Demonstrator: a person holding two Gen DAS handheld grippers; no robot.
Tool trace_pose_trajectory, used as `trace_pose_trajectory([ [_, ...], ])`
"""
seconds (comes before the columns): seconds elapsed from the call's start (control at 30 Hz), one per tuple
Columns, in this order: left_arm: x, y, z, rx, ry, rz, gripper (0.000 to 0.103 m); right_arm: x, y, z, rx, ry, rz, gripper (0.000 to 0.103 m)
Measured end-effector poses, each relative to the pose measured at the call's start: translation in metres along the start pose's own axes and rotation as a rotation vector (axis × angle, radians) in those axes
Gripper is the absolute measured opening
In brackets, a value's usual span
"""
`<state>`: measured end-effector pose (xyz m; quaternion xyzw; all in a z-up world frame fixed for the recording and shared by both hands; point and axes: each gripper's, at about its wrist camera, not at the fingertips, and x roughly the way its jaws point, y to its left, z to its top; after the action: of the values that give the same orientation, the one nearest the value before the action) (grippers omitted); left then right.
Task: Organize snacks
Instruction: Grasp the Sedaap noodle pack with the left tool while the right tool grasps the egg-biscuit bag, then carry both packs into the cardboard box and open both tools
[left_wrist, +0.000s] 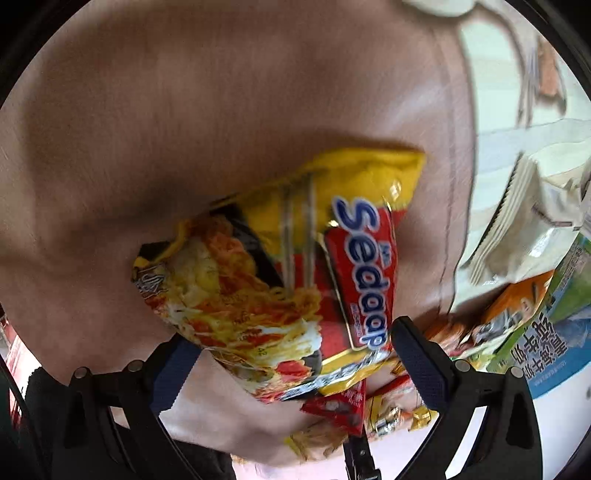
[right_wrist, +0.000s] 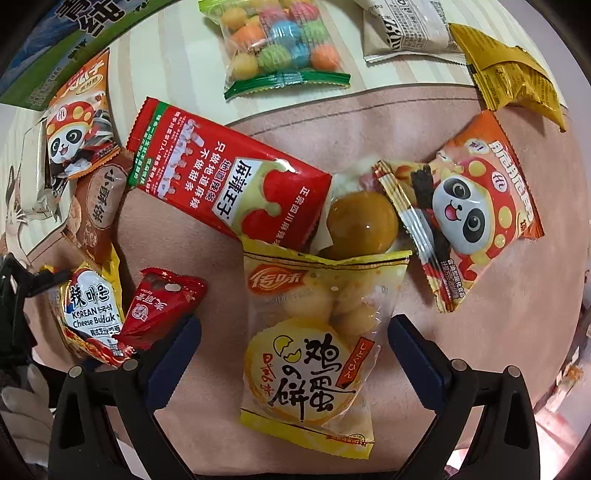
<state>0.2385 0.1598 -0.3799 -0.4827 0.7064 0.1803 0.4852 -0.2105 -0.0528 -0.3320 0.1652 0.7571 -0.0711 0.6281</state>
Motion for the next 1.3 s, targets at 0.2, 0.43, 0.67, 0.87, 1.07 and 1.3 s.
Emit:
trace_pose_trajectory([
  [0.2, -0.011, -0.047, -0.008, 0.21, -0.114, 0.141, 0.091, 0.016, -0.006, 0.0, -0.048, 0.054, 0.012, 0.1],
  [0.43, 0.0, -0.127, -0.081, 0.946, -0.33, 0.551, 0.087, 0.022, -0.007, -0.01, -0.121, 0.036, 0.022, 0.087],
  [0.67, 0.029, -0.119, -0.129, 1.179, -0.285, 0.719, 0.088, 0.023, -0.016, -0.014, -0.149, 0.025, 0.054, 0.068],
  [0.87, 0.023, -0.108, -0.114, 0.961, -0.212, 0.539, 0.089, 0.021, -0.024, -0.013, -0.126, 0.032, 0.095, 0.071],
  [1.07, -0.006, -0.085, -0.109, 0.87, -0.204, 0.433, 0.089, 0.015, -0.048, -0.005, -0.036, 0.077, 0.129, 0.072],
  [1.3, -0.008, -0.076, -0.104, 0.9, -0.249, 0.394, 0.085, 0.023, -0.036, -0.009, -0.057, 0.078, 0.044, 0.067],
])
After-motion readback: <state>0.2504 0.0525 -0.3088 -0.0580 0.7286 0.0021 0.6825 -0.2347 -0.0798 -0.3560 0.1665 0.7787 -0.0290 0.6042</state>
